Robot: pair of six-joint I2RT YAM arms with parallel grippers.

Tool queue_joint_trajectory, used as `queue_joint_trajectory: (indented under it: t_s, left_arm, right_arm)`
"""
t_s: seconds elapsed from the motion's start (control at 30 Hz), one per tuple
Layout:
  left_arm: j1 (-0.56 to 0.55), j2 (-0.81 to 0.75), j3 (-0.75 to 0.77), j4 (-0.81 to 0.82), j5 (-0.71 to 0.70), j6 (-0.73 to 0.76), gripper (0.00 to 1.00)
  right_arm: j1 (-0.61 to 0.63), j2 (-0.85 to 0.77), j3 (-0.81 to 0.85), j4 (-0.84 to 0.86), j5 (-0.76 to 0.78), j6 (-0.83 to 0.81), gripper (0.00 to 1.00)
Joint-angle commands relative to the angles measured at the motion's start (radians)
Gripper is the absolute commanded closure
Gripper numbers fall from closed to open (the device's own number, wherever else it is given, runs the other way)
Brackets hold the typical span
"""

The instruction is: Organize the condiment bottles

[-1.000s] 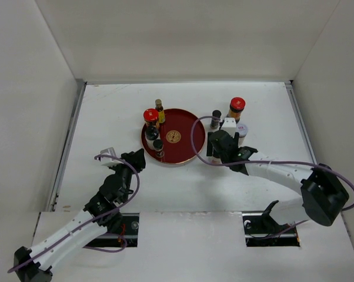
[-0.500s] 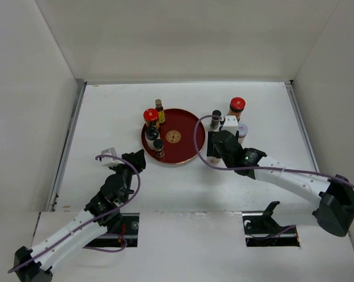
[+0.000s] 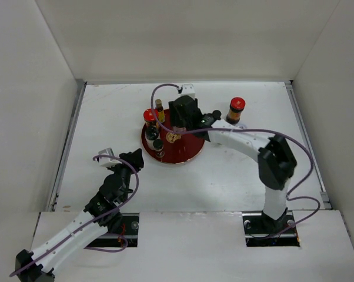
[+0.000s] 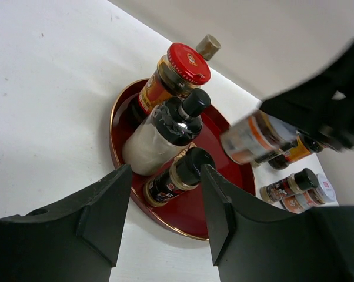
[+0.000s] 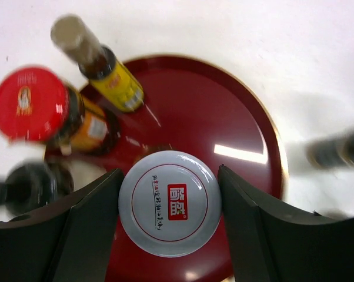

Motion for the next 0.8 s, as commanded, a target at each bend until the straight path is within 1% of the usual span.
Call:
queue_joint_trajectory:
  t_s: [0.0,0.1,0.23,0.4,0.57,0.67,0.77]
  left_arm:
    - [0.008,0.008,-0.01,0.03,-0.003,-0.009,0.52]
    - [0.009,0.022,-0.01,0.036,-0.003,-0.009,0.52]
    - [0.009,0.037,-0.016,0.057,0.006,-0.011,0.52]
    - [0.008,0.068,-0.016,0.074,0.008,-0.012,0.52]
    - [0.005,0.074,-0.018,0.084,0.008,-0.012,0.52]
    - [0.005,0.074,-0.018,0.084,0.008,-0.009,0.52]
    - [0.005,0.054,-0.018,0.076,0.003,-0.005,0.52]
  right_arm:
    - [-0.04,0.117,0.19,0.082,-0.027,-0.042,0.44]
    - [-0.069,0.226,0.313,0.077,-0.059,-0.033,0.44]
    - [-0.098,0.321,0.428,0.068,-0.073,-0.019,0.44]
    - [-0.117,0.392,0.485,0.054,-0.073,0.014,0.41]
    - [-0.117,0.427,0.502,0.067,-0.082,0.083,0.32]
    - [-0.117,0.433,0.5,0.067,-0.107,0.137,0.22]
    - [-0.117,0.392,0.453,0.08,-0.128,0.162,0.12]
